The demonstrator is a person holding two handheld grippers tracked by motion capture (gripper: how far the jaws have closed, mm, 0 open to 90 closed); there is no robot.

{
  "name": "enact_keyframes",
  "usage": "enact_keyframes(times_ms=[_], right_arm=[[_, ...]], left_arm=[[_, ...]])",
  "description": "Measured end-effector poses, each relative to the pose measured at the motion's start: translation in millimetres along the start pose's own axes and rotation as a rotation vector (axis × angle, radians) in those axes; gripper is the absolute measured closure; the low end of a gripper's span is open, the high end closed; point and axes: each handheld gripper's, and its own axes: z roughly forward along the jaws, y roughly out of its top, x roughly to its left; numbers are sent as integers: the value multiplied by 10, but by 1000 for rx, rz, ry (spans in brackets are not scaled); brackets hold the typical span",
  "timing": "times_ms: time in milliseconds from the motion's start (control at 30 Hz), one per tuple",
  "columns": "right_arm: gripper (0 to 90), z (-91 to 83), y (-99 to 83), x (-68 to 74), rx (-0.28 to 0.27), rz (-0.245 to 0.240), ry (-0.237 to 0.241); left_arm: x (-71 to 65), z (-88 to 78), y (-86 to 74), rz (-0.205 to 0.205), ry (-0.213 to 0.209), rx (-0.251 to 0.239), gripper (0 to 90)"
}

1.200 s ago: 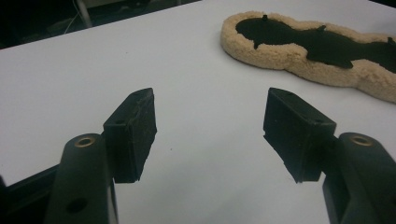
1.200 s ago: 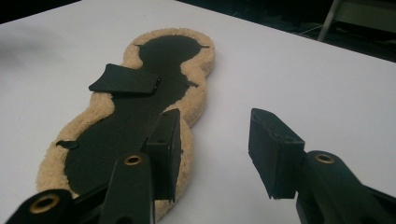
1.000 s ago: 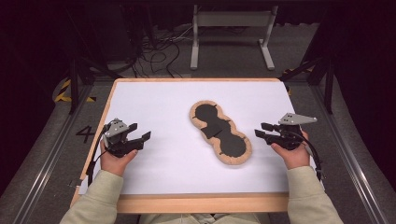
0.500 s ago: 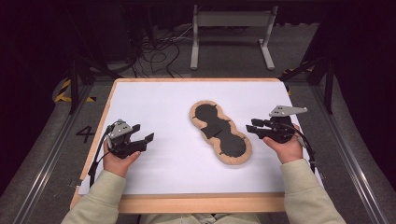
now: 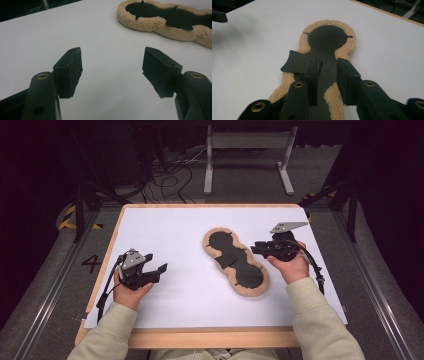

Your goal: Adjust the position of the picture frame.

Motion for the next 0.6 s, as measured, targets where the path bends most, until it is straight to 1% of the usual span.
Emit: enact_keyframes(times_ms=[33, 67, 133, 200, 267, 433, 467, 500, 533, 600], right_arm=[[795, 33, 22, -1, 17, 0, -6], [859, 81, 55, -2, 42, -10, -24], [877, 116, 80, -4, 51, -15, -36], [894, 159, 103, -16, 59, -14, -41], [900, 205, 123, -32, 68, -7, -54], [900, 336, 203, -93, 96, 5, -58], [900, 336, 203, -93, 96, 5, -58], [900, 408, 266, -111, 117, 1, -60], [900, 408, 266, -111, 117, 1, -60], [900, 477, 317, -125, 128, -4, -63]], left_arm=[[1, -4, -5, -8, 2, -1, 330], [8, -9, -9, -6, 4, 0, 330], [22, -35, -41, -27, 7, -4, 334], [35, -57, -58, -33, 14, -3, 334], [41, -82, -72, -37, 19, -5, 334], [45, -139, -111, -42, 32, -2, 334], [45, -139, -111, -42, 32, -2, 333], [43, -167, -127, -43, 41, -2, 332], [43, -167, -127, -43, 41, -2, 333], [48, -200, -147, -41, 46, -1, 332]])
